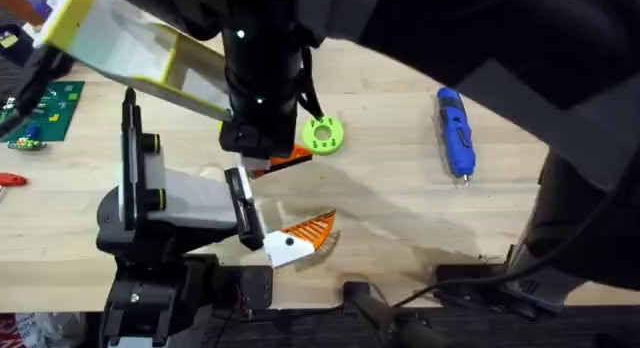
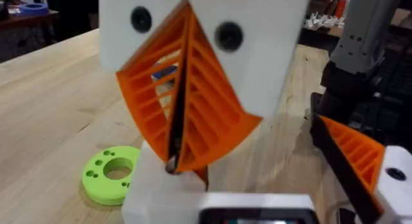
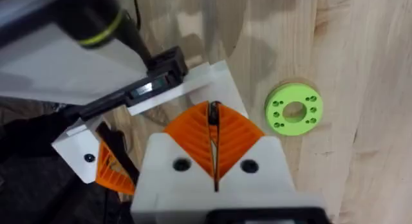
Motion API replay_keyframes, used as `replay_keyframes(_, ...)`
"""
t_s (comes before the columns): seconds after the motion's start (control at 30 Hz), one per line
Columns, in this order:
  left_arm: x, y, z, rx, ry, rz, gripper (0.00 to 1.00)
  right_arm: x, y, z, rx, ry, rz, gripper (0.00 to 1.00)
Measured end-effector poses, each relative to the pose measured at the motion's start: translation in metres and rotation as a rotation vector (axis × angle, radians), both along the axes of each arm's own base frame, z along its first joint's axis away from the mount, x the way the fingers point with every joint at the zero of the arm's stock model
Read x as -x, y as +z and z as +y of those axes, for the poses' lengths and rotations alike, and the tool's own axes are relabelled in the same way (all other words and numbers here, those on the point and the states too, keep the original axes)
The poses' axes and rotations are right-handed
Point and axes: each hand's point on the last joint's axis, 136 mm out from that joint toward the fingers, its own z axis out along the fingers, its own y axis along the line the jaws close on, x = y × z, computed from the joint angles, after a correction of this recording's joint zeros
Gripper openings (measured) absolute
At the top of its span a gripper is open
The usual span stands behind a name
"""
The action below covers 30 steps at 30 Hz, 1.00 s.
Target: Pick up the gripper from the table and insert it into the empty holder that is missing its gripper. Then pick up a screw, insert it into the mounting hole, and use the screwdriver to tighten it. Finally, clean up the table by picking up the vegetable and placing it into the bucket.
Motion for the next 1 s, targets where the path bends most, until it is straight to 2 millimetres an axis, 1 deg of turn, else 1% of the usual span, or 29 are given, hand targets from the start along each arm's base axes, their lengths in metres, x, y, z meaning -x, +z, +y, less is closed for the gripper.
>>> replay_keyframes(0.83,0.0000,0.0000,0.0000,0.000,0.000,0.000,0.986,-0.0031,-0.0008,-0.0037,0.019,0.016,-0.024,0.007)
replay_keyframes(1.0,0.0000,0.0000,0.0000,0.000,0.000,0.000,0.986,0.0015,-0.0010,-0.0024,0.023,0.028,-0.023,0.007)
